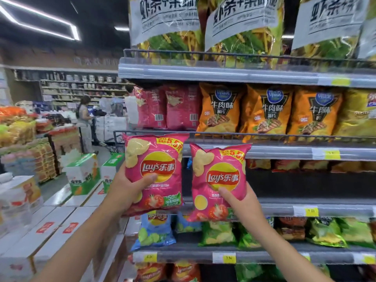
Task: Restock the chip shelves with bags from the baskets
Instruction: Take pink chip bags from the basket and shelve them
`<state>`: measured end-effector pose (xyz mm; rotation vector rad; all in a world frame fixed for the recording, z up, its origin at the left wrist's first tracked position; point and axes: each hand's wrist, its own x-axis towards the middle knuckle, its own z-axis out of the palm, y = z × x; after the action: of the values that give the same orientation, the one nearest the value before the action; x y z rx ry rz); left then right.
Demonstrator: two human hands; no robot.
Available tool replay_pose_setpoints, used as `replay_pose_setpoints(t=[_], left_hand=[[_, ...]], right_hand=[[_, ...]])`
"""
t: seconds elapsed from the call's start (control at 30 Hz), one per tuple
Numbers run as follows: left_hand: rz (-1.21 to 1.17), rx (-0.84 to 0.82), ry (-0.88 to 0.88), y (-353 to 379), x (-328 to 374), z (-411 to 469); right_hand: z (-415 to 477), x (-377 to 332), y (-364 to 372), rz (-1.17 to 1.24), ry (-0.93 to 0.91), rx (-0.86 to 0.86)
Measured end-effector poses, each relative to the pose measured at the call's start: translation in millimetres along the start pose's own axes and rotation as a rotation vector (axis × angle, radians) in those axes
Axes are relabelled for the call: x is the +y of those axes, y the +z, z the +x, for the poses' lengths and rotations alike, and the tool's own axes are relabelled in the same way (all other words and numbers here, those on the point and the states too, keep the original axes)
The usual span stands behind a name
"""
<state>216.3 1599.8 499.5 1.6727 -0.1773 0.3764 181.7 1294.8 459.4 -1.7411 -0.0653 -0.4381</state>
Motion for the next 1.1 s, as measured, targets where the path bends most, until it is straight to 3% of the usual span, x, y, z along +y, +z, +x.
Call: replay_pose_setpoints(t=[0.27,0.5,1.1], left_hand=[[-0.050,0.011,0.117,-52.1,60.0,57.5],[-0.076,0.034,0.232,-92.1,102.4,84.7],[-0.091,0.066,0.202,-149.7,83.7,110.1]], right_hand=[[13.3,-70.5,30.6,0.066,-0.035,-0.108],[35.0,-109.0,49.7,-0.015,0.027,-0.173],[121.0,-196.4,70.9,-0.189,0.161,-0.232]])
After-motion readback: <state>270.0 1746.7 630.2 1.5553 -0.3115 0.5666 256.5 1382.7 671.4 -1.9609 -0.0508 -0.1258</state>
